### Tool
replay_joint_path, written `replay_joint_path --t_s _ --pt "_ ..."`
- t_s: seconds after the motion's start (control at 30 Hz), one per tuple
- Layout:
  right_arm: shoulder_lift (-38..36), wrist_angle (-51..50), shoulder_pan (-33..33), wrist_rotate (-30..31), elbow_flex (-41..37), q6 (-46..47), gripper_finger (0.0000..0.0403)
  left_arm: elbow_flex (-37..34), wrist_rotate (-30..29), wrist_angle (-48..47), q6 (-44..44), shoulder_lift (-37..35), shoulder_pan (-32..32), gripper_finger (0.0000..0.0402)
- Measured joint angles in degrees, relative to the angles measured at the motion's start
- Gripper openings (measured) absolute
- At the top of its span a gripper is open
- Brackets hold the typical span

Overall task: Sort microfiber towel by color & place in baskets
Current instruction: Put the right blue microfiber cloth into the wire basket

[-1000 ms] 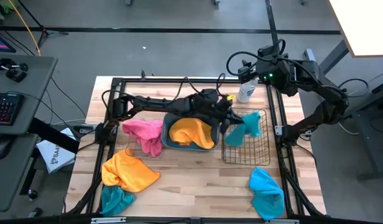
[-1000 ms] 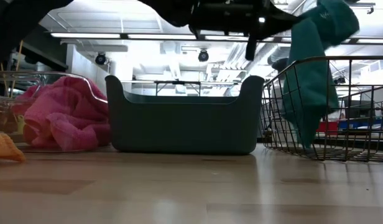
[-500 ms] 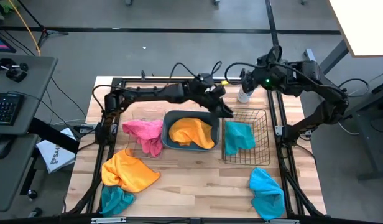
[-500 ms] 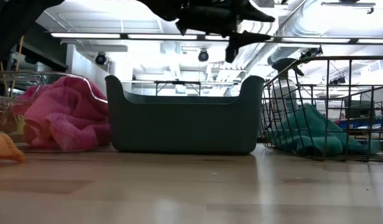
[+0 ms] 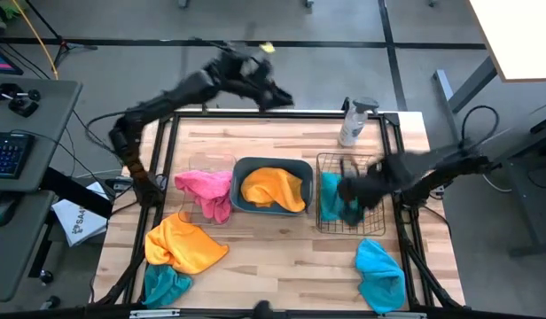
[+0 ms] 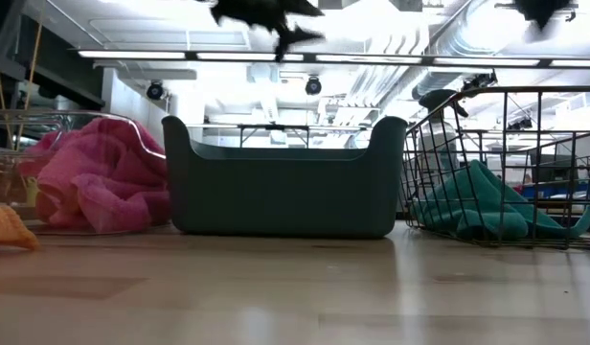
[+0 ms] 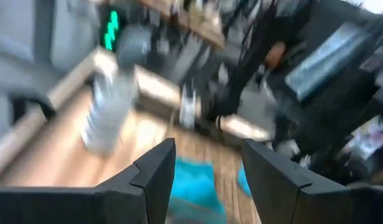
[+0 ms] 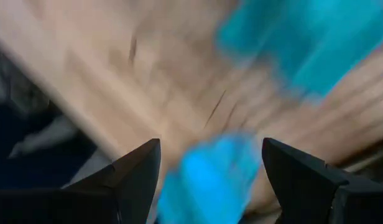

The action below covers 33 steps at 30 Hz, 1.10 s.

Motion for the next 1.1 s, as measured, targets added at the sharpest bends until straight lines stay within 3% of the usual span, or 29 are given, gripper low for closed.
replay_joint_path --t_s 0.17,0.33,0.47,0.7,0.9,1.1 --pt "0.02 10.14 16.39 -11.65 -7.56 21.23 0.0275 0.09 -0.09 -0.04 3.67 -9.39 3.06 0.0174" --pt "-0.02 19.87 29.18 -11.65 -13.79 46.43 0.0275 0.09 -0.07 0.02 6.87 -17.06 3.08 0.0175" --pt "0.08 29.69 34.83 -11.92 -19.72 58.45 0.0275 0.06 -0.27 -0.06 6.55 -20.51 1.63 0.0175" --pt "0.11 32.24 35.47 -18.46 -28.09 63.56 0.0275 0.05 -0.67 -0.06 6.18 -23.42 -0.93 0.0175" --pt "0.13 34.65 34.7 -18.74 -32.81 64.58 0.0274 0.03 -0.73 -2.22 6.12 -23.42 -2.15 0.0175" --pt "0.17 36.21 34.78 -22.24 -36.49 63.04 0.0243 -0.02 -3.28 -5.45 7.24 -23.63 -2.56 0.0175"
